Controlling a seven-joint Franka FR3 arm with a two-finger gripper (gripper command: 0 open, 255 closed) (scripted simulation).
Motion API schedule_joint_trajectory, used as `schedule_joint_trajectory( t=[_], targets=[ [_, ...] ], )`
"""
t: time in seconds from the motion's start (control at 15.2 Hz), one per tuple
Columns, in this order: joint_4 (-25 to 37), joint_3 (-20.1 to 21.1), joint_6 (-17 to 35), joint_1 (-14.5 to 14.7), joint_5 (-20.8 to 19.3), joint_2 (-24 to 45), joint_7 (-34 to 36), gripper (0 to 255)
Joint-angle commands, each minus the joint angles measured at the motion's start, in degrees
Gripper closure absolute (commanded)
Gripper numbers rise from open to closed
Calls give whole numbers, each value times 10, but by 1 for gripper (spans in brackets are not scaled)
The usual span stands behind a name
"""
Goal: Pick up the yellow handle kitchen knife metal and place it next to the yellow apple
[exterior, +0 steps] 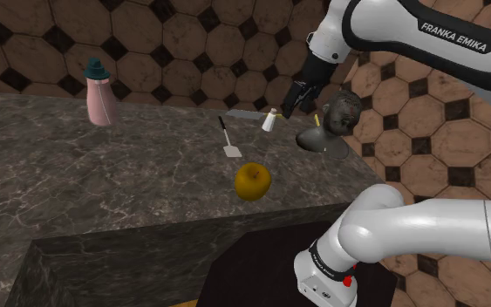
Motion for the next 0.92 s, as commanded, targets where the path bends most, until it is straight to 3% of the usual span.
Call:
schedule_joint_trajectory(
  t=[0.0, 0.4, 0.86],
  targets=[
    [0, 0, 0, 0, 0, 0, 0, 0],
    [-15, -86, 64, 7, -49, 50, -152, 0],
    [15, -183, 143, 27, -77, 157, -329, 0]
  ],
)
